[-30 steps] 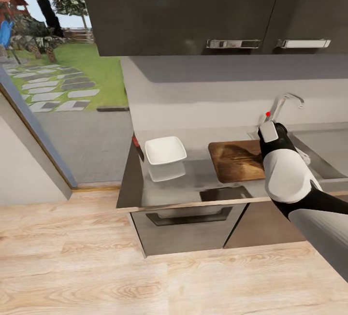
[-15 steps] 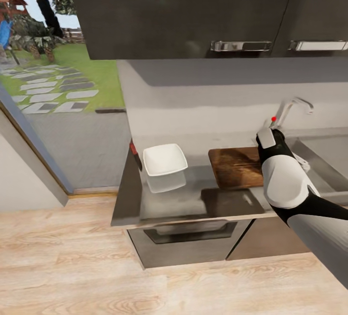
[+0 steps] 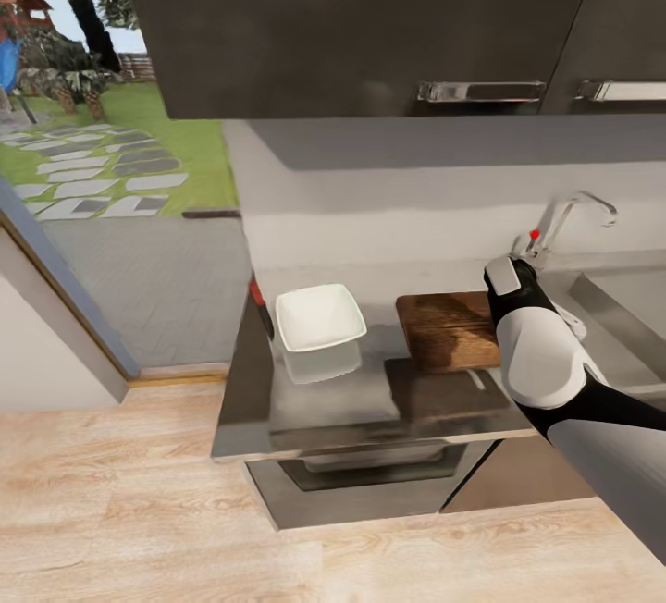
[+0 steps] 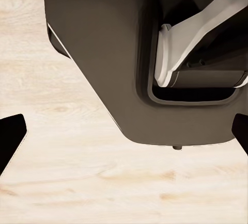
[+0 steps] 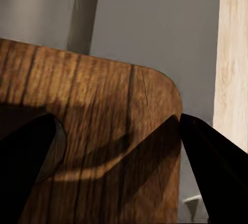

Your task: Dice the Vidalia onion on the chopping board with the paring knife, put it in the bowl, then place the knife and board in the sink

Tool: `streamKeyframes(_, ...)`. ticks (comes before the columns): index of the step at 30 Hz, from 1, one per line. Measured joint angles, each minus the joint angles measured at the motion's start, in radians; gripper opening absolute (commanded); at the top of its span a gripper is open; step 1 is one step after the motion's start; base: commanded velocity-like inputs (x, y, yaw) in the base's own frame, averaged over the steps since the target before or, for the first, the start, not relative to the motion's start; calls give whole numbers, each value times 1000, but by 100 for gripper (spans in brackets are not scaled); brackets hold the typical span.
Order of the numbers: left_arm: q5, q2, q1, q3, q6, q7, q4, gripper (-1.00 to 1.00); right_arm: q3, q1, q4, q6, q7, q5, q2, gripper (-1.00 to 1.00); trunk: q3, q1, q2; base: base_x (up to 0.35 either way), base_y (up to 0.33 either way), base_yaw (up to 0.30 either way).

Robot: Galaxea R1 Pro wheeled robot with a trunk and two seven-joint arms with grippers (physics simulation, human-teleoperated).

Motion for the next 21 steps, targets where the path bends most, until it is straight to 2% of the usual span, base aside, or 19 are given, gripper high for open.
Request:
streamKeyframes(4,0,0,0,0,0,0,0,100,1,0,4,0,0,0,0,-100,0,0,0,152,122,0)
streamKeyframes(15,0,0,0,0,0,0,2,100,-2,1,35,-48,-2,3,-7,-100,0,0,0,13,10,0)
streamKeyframes(21,0,-1,0,0,0,0,2,100,-2,58,38,-56,-3,2,-10,-100,0,0,0,0,0,0)
